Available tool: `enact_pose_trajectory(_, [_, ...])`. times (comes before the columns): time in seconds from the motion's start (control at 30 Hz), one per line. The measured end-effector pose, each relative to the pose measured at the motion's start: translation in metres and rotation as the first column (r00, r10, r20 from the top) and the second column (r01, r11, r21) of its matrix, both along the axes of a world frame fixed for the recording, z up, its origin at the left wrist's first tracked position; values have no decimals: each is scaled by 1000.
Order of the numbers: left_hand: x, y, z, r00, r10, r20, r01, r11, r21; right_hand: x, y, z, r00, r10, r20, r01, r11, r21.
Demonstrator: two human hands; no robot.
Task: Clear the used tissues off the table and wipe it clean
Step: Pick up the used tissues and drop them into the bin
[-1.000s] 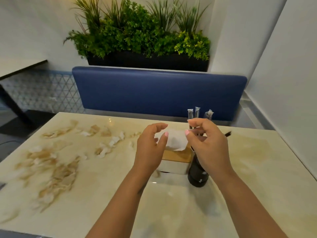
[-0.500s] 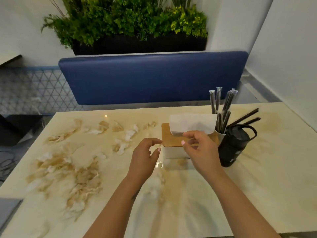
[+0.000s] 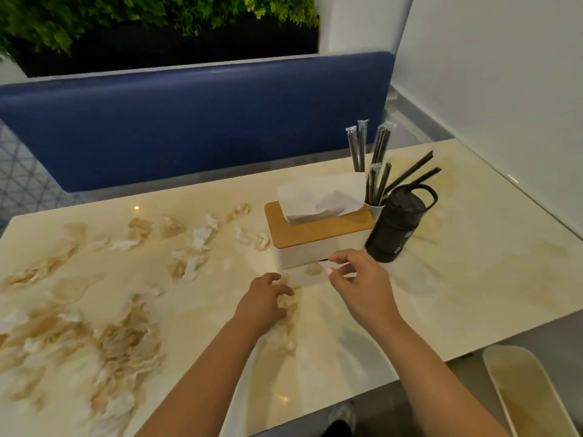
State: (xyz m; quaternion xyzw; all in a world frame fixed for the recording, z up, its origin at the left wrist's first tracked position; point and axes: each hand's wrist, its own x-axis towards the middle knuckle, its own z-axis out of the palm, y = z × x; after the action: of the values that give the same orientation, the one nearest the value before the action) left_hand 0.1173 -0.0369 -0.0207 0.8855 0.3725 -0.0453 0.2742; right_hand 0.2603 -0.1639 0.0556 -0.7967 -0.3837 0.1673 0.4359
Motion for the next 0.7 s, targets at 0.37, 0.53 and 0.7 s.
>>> enact_pose_trajectory(0.37, [11, 0, -16, 1000, -3, 26, 1, 998, 61, -16, -3, -22, 987, 157, -10, -157, 971, -178])
enact_pose_trajectory(0.53, [7, 3, -9, 981, 117, 157, -124, 991, 39, -39, 3, -33, 939, 343, -23, -334, 894, -299])
enact_pose_trajectory(0.7, [-6, 8, 4, 941, 206, 269, -219, 975, 22, -68, 10, -53, 772, 635, 22, -539, 672, -507])
